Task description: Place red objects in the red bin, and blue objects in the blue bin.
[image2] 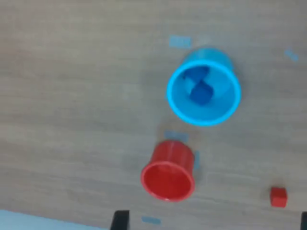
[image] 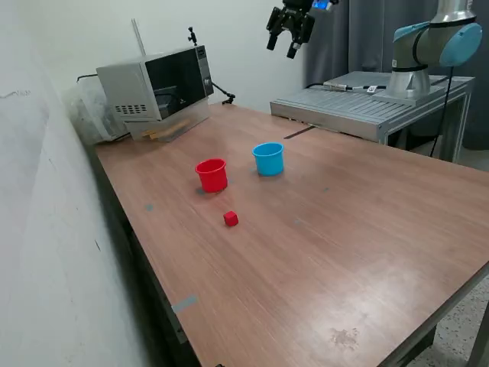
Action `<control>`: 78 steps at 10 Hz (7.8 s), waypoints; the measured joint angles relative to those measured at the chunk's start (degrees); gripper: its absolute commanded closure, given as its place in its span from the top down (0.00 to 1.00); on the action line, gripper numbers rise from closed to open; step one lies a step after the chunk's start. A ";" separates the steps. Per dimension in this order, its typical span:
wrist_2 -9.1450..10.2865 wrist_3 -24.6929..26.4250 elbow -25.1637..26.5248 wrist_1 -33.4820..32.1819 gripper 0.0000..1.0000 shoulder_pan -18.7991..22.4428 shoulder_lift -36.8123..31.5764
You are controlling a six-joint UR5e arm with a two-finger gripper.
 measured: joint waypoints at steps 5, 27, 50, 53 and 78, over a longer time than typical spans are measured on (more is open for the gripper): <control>-0.78 4.98 -9.24 15.08 1.00 7.90 -2.33; 4.80 18.86 -46.08 1.83 1.00 8.34 58.52; 4.68 18.14 -49.77 -3.08 1.00 12.11 61.18; 4.67 17.45 -50.30 -3.09 0.00 11.73 61.46; 4.23 7.01 -39.70 2.45 0.00 -2.56 44.40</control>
